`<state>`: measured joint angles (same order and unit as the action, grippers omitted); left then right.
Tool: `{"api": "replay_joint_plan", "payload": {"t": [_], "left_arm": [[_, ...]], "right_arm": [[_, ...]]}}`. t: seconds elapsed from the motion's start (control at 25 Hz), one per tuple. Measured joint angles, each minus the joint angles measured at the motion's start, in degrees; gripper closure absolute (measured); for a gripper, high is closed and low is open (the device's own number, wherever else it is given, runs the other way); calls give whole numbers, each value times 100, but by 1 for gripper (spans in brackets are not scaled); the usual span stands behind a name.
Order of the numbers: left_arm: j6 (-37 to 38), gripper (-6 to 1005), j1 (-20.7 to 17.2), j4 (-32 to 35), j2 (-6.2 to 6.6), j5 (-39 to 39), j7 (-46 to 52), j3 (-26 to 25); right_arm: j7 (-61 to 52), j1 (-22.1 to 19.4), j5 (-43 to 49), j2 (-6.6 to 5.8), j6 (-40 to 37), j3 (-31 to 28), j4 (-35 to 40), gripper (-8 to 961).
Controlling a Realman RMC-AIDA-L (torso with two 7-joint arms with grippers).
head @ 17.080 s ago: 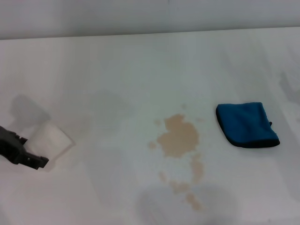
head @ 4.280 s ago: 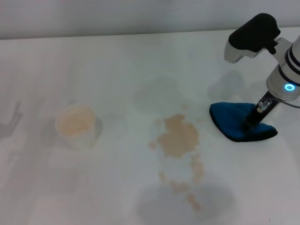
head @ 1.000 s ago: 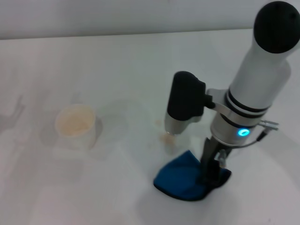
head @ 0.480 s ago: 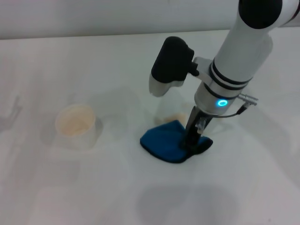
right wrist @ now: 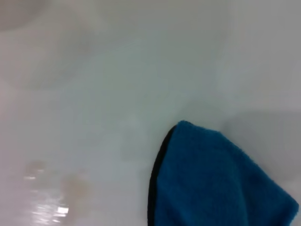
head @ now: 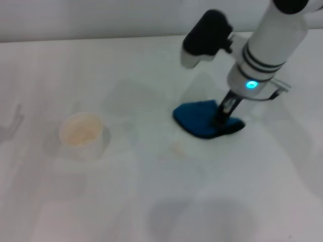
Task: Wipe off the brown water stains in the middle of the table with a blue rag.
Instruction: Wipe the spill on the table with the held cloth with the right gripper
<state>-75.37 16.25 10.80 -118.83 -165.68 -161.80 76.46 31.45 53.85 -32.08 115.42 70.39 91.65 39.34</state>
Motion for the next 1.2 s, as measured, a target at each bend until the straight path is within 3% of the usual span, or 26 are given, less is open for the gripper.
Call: {"api": "replay_joint_plan", "payload": {"t": [0.24, 0.4, 0.76, 1.2], "left_arm": [[-29, 119, 1, 2, 0, 7, 0, 0], [-12, 119, 31, 2, 1, 6, 0, 0], [17, 119, 159, -10, 5, 34, 0, 0], [23, 120, 155, -7, 5, 36, 0, 9]], "right_arm": [[-152, -279, 887, -28, 358, -683, 128, 813], [-165, -506, 1086, -43, 602, -771, 348, 813], [210, -1140, 847, 1, 1291, -1227, 1358, 815], [206, -851, -208, 65, 1001, -321, 1373, 814]]}}
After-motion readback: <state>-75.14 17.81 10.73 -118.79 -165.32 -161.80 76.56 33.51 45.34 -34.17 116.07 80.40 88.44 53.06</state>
